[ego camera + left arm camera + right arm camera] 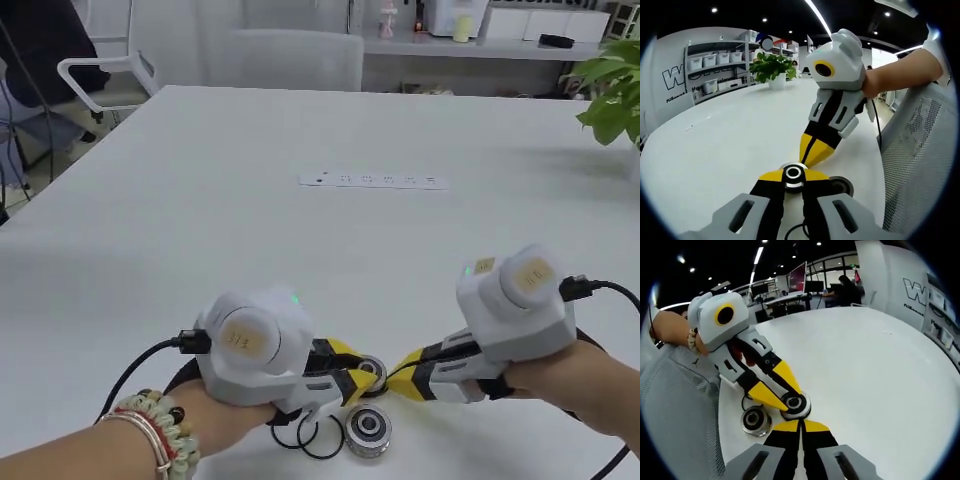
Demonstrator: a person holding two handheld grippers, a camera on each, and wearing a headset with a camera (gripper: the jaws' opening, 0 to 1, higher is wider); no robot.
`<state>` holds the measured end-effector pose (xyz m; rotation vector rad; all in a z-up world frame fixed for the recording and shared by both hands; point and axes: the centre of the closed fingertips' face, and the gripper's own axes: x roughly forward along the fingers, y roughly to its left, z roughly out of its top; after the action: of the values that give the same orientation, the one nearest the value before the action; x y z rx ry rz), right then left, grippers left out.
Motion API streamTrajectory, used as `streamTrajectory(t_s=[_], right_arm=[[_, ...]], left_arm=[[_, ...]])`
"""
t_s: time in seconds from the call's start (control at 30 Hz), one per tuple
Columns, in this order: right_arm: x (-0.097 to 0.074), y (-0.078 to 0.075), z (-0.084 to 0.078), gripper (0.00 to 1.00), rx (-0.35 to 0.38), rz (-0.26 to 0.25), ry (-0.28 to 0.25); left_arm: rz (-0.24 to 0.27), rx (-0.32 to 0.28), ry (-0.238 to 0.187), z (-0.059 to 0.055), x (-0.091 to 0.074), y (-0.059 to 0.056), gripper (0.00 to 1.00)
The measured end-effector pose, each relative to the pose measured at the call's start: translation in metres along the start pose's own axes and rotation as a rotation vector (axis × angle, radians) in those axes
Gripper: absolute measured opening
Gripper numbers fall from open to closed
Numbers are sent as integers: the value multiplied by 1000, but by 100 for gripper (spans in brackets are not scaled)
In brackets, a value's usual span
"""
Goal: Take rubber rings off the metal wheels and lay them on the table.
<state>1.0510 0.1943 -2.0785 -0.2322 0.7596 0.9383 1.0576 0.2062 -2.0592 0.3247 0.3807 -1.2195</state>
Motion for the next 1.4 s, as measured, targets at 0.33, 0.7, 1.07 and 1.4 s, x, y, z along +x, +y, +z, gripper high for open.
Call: streamTrajectory(t_s=[0.33,0.7,1.07,1.4], right_arm=[[0,-11,1,0,385,-56,5],[-3,-6,2,0,622,-48,-10],[-8,-11,8,0,849,42,-96],[-7,-6,12,0,683,30,-34]], left_arm=[[0,0,1,0,0,0,7],[-1,4,-2,0,0,-1,7],[-2,12,-3,0,0,-1,7],[-12,23,-1,0,-1,-2,8]])
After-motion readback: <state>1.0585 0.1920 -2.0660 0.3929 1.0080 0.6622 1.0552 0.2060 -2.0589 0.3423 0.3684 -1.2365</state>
